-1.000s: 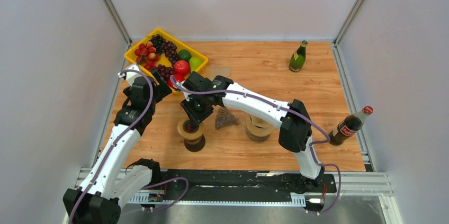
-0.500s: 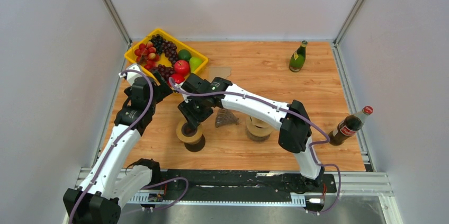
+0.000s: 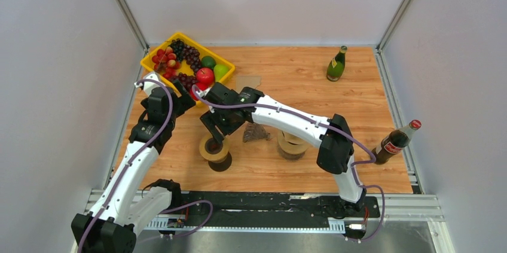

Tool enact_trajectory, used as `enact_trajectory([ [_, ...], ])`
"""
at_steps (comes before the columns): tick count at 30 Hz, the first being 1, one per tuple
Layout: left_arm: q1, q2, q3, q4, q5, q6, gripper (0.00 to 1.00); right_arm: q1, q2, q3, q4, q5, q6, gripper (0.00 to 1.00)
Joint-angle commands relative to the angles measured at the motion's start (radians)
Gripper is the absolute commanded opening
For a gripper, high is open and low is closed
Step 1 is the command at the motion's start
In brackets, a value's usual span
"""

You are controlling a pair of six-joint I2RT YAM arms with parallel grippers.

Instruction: Place the coffee filter in the dripper

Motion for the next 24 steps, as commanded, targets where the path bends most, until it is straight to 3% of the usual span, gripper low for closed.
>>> enact_trajectory([
  [1, 0.004, -0.024, -0.006, 0.031, 0.007, -0.007, 1.0, -0.011, -0.132, 0.019, 0.03, 0.146, 0.055, 0.71],
  [9, 0.004, -0.02, -0.005, 0.034, 0.017, -0.005, 1.0, -0.105, -0.236, -0.145, 0.08, 0.362, 0.217, 0.81],
  [12, 0.004, -0.016, -0.006, 0.037, 0.02, -0.006, 1.0, -0.123, -0.222, -0.177, 0.078, 0.378, 0.238, 0.83],
  [24, 0.004, -0.008, -0.006, 0.038, 0.011, -0.002, 1.0, -0.145, -0.058, -0.13, 0.0, 0.416, 0.276, 0.76],
])
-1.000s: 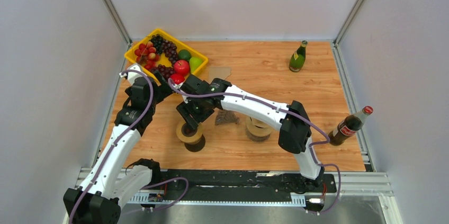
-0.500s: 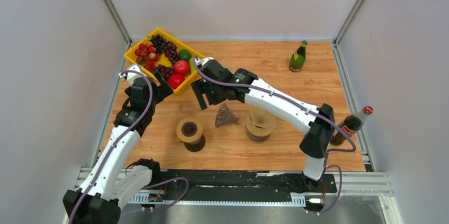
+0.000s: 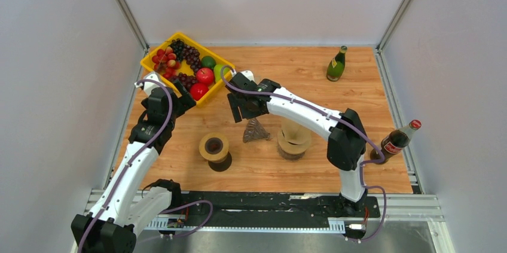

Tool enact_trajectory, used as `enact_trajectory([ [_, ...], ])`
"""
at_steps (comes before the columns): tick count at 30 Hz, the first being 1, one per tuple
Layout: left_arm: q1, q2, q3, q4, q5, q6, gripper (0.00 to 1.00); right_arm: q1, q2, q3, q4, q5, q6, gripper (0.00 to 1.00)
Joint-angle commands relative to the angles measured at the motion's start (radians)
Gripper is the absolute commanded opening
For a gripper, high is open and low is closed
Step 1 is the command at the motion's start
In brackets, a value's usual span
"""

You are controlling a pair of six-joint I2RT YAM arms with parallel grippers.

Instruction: Place the coffee filter in the dripper

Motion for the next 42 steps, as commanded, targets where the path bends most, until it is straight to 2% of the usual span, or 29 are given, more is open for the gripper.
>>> enact_trajectory([
  [1, 0.004, 0.001, -0.003, 0.035, -0.006, -0.002, 1.0, 0.001, 0.052, 0.053, -0.055, 0.072, 0.041, 0.76],
  [5, 0.004, 0.001, -0.001, 0.032, -0.004, -0.002, 1.0, 0.001, 0.082, 0.056, -0.079, 0.093, 0.048, 0.74],
  [16, 0.003, -0.003, -0.002, 0.025, -0.014, -0.004, 1.0, 0.0, 0.146, 0.059, -0.112, 0.108, 0.036, 0.6],
  [21, 0.004, -0.01, -0.008, 0.027, -0.023, -0.004, 1.0, 0.0, 0.151, 0.052, -0.131, 0.124, 0.03, 0.58],
  [24, 0.004, -0.01, -0.005, 0.023, -0.03, -0.003, 1.0, 0.001, 0.161, 0.053, -0.147, 0.129, 0.02, 0.5],
  [36, 0.004, -0.025, -0.009, 0.022, -0.032, -0.006, 1.0, 0.001, 0.159, 0.081, -0.181, 0.165, 0.023, 0.1],
  [42, 0.004, -0.038, -0.012, 0.027, -0.022, -0.004, 1.0, -0.001, 0.1, 0.089, -0.174, 0.192, 0.019, 0.01],
])
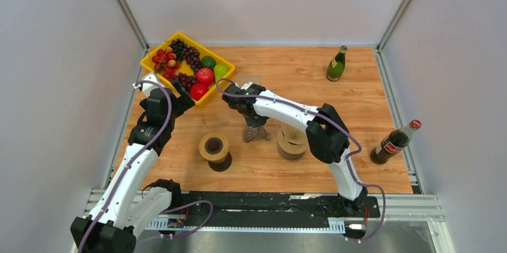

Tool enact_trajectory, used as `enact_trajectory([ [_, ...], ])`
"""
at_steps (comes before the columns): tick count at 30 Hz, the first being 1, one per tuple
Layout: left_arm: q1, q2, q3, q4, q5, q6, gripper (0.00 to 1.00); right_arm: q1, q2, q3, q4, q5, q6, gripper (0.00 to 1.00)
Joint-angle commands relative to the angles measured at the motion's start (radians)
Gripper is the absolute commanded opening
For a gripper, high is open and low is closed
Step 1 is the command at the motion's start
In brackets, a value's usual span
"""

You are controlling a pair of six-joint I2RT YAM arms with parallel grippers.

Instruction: Place the coffee filter in the dripper

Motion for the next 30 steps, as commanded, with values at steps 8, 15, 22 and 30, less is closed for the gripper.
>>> enact_trajectory([
  [8, 0.004, -0.022, -0.008, 0.035, 0.032, 0.003, 1.0, -0.001, -0.16, 0.026, 0.083, 0.026, -0.041, 0.0],
  [15, 0.004, -0.021, 0.007, 0.028, 0.079, 0.02, 1.0, -0.015, -0.203, 0.031, 0.145, 0.013, -0.069, 0.0],
  [22, 0.004, -0.042, 0.032, 0.017, 0.112, 0.032, 1.0, -0.017, -0.322, -0.022, 0.274, -0.039, -0.11, 0.0],
  [30, 0.004, -0.074, 0.066, 0.005, 0.246, 0.047, 1.0, -0.018, -0.48, -0.125, 0.474, -0.081, -0.17, 0.0],
])
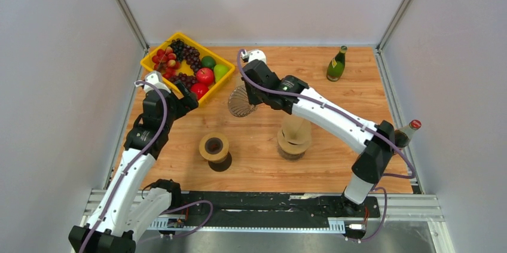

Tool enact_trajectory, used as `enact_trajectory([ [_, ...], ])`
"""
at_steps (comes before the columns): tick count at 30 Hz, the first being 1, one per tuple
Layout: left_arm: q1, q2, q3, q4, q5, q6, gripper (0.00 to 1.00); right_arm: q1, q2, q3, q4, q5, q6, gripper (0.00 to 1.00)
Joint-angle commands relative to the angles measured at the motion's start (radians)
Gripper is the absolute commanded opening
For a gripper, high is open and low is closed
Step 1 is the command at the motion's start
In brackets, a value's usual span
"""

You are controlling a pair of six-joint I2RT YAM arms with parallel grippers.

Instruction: Place the coffee filter in the dripper

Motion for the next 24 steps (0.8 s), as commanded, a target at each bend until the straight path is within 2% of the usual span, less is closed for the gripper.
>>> enact_trajectory([
  [1, 0.004, -0.035, 0.056, 0.017, 0.121, 0.028, 1.0, -0.004, -0.124, -0.046, 0.207, -0.038, -0.056, 0.0],
  [9, 0.004, -0.057, 0.006, 0.13, 0.482, -0.048, 1.0, -0.012, -0.246, -0.141, 0.385, -0.254, -0.129, 0.0],
  [18, 0.004, -0.139, 0.002, 0.053, 0.49, -0.042, 1.0, -0.034, -0.25, -0.172, 0.407, -0.639, -0.128, 0.0],
  [24, 0.004, -0.225, -0.013, -0.018, 0.502, -0.027, 1.0, -0.034, -0.176, -0.14, 0.361, -0.793, -0.137, 0.0],
])
